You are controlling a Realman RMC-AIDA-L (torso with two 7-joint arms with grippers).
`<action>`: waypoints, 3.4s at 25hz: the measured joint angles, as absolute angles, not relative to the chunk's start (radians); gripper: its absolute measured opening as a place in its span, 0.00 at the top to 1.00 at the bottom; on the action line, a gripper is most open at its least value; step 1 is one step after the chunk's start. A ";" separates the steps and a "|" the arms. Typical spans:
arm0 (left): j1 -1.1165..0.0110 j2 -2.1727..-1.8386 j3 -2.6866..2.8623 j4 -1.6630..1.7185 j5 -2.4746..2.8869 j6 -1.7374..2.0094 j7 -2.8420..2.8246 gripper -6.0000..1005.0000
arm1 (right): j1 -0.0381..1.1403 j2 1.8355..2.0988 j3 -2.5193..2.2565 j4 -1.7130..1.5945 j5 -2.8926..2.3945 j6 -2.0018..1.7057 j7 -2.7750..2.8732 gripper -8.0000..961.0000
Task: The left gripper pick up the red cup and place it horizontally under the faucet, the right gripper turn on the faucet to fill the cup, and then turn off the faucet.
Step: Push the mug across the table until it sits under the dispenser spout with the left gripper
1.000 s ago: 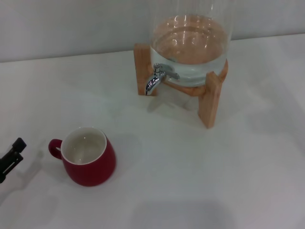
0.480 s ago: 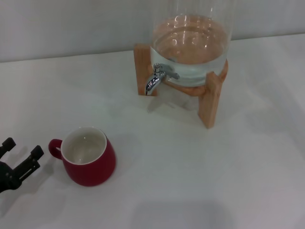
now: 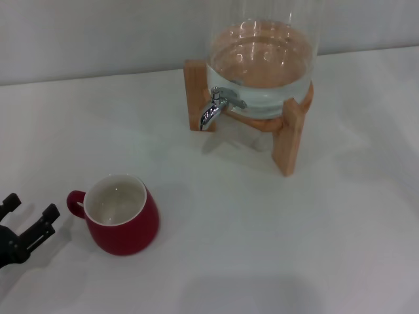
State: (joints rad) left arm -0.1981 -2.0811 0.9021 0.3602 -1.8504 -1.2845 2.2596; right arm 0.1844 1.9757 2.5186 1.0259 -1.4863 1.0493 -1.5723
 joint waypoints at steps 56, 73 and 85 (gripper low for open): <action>-0.323 -2.080 0.929 0.330 -1.773 -1.153 2.247 0.18 | 0.183 1.983 2.542 1.025 -1.485 1.055 -1.577 0.25; -0.302 -2.081 0.994 0.397 -1.759 -1.120 2.224 0.21 | 0.183 1.982 2.542 1.025 -1.485 1.052 -1.577 0.25; -0.304 -2.082 0.995 0.396 -1.757 -1.124 2.223 0.23 | 0.184 1.983 2.543 1.025 -1.485 1.051 -1.579 0.25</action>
